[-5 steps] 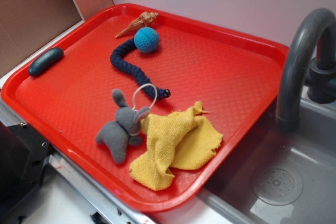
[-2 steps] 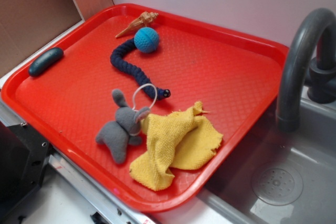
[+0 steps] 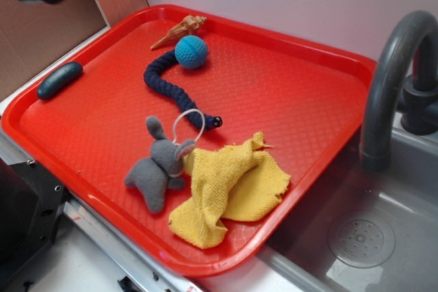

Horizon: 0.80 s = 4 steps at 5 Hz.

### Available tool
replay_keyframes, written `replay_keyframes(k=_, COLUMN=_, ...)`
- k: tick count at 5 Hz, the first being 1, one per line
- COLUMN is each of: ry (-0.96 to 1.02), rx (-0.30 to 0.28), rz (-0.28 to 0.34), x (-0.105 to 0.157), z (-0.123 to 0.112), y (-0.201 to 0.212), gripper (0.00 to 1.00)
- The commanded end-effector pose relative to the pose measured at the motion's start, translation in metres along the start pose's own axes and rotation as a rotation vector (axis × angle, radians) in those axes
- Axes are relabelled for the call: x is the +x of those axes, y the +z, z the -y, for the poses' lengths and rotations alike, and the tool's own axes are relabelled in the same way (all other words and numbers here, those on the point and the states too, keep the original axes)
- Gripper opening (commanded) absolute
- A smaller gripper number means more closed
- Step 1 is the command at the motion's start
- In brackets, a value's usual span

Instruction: Grab the gray animal.

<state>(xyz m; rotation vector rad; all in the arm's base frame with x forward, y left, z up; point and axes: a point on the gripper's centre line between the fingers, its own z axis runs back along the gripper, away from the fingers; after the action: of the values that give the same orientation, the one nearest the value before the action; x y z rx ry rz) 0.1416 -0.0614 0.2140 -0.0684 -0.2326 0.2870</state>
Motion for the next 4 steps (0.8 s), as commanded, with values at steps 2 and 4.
replay_keyframes(k=2, ry=-0.189, rx=-0.148, rz=-0.113, x=-0.005, z=0.025, y=-0.073, gripper=1.00)
replay_keyframes(k=4, ry=-0.283, rx=-0.132, rz=-0.180, x=-0.022, z=0.034, y=-0.123, gripper=1.00)
